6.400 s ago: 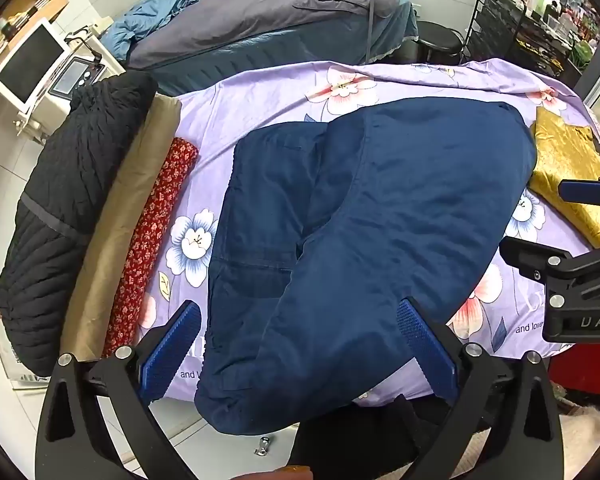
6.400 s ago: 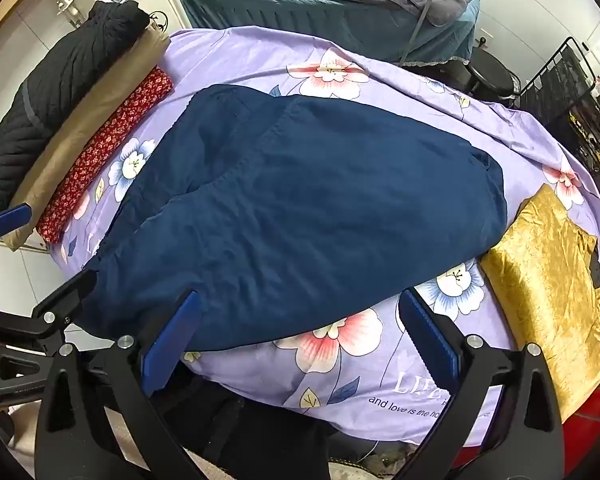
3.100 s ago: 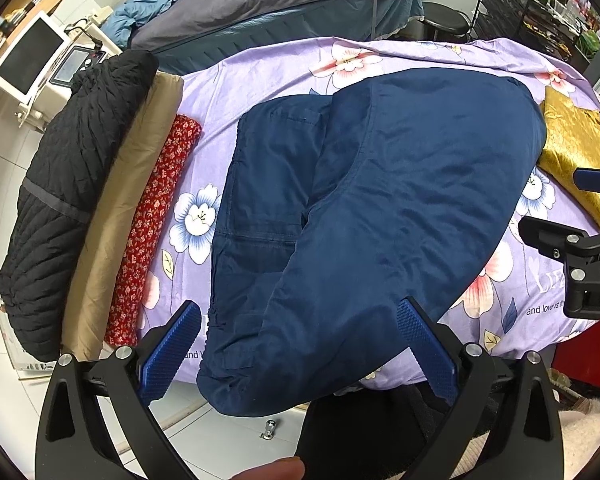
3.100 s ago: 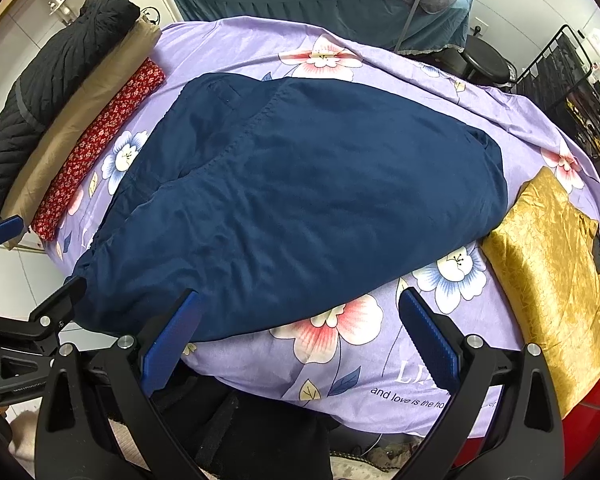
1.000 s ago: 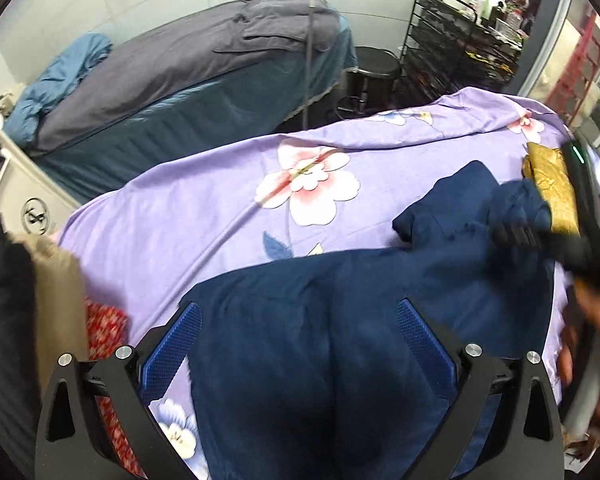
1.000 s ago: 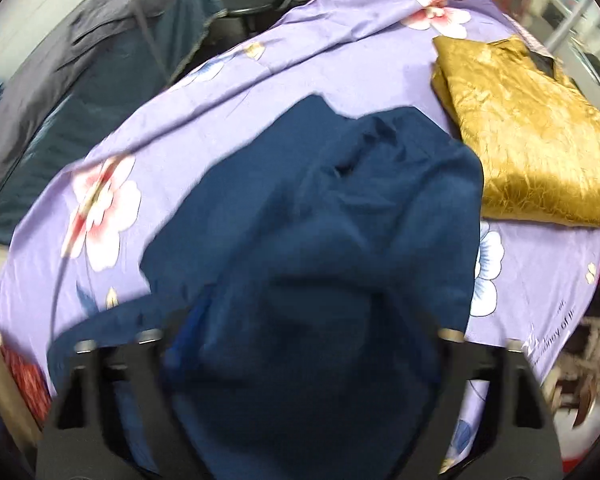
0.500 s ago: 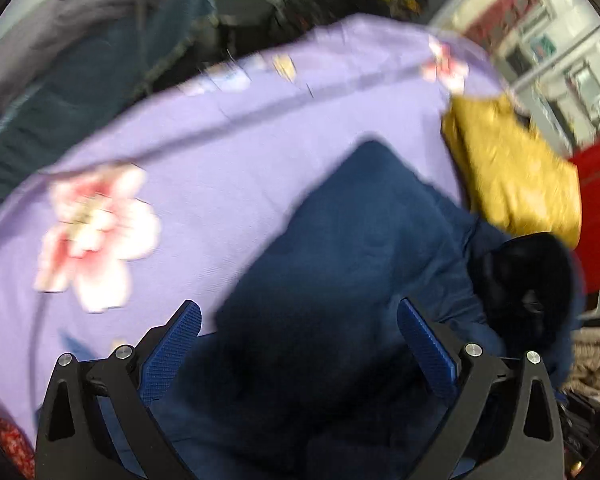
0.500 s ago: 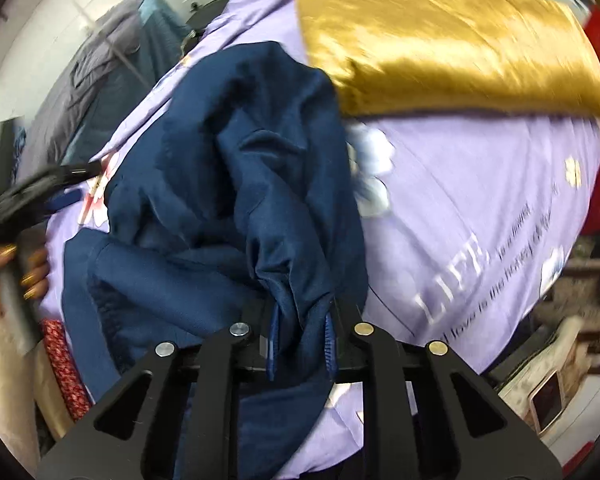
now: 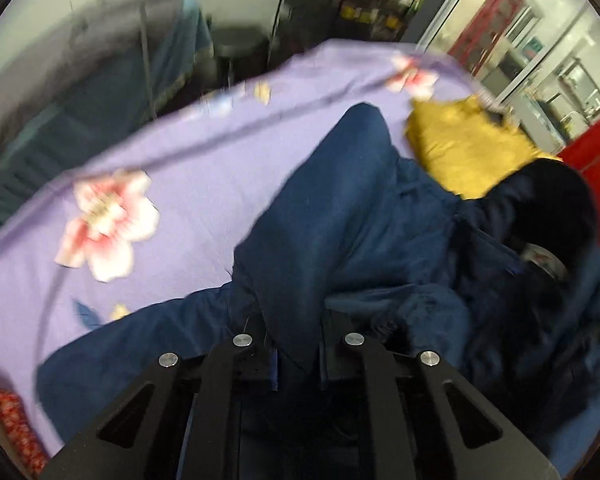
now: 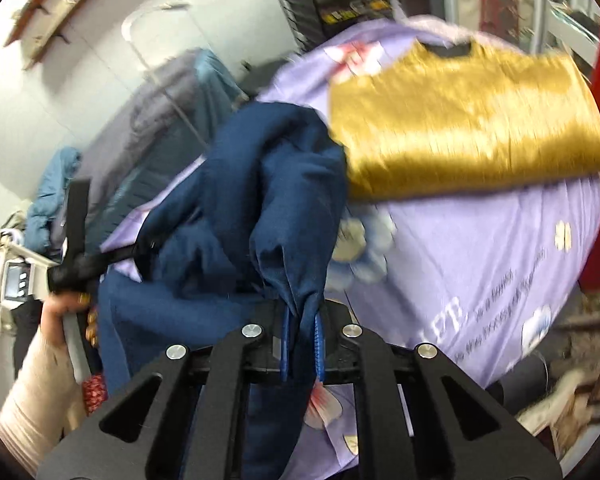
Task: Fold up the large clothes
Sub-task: 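Grasp the navy jacket with the right tool while the left tool grasps another part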
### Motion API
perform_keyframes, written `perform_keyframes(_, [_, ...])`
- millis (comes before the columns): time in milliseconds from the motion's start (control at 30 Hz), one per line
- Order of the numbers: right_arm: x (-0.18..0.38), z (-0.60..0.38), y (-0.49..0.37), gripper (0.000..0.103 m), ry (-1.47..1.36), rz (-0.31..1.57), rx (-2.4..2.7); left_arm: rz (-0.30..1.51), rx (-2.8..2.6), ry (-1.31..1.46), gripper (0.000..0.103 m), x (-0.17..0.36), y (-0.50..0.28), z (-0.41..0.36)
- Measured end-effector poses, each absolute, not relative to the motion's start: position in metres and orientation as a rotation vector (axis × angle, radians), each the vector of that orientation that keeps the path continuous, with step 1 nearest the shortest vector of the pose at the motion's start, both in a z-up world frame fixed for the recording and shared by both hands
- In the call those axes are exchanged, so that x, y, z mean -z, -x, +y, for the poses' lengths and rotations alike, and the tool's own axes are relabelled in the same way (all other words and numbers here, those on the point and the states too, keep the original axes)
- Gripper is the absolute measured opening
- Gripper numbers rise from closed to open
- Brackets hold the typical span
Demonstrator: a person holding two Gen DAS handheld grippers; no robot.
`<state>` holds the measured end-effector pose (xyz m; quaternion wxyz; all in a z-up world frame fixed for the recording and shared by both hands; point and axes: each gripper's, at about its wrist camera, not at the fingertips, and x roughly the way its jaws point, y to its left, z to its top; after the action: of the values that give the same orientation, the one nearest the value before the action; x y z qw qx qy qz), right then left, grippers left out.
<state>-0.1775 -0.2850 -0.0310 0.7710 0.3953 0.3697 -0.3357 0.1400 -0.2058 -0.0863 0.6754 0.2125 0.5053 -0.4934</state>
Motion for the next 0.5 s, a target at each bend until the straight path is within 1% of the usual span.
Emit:
perform_keyframes(33, [0.020, -0.287, 0.180, 0.010, -0.872, 0.769, 0.688, 1.107, 1.109, -0.463, 0.012, 0.071, -0.137, -0.198])
perform_keyframes(100, [-0.003, -0.286, 0.180, 0.009, -0.849, 0.720, 0.636, 0.995, 1.083, -0.424, 0.012, 0.020, -0.125, -0.160])
perform_keyframes(200, [-0.048, -0.280, 0.179, 0.009, -0.738, 0.621, 0.524, 0.897, 1.038, -0.356, 0.012, -0.041, -0.115, -0.108])
perform_keyframes(333, [-0.111, -0.277, 0.180, 0.009, -0.615, 0.466, 0.342, 0.703, 0.947, -0.288, 0.012, -0.130, -0.083, -0.038])
perform_keyframes(433, [-0.154, -0.278, 0.171, 0.009, -0.526, 0.363, 0.212, 0.592, 0.905, -0.210, 0.012, -0.185, -0.059, 0.000])
perform_keyframes(500, [-0.182, -0.279, 0.170, 0.009, -0.460, 0.286, 0.113, 0.519, 0.880, -0.186, 0.012, -0.211, -0.041, 0.016])
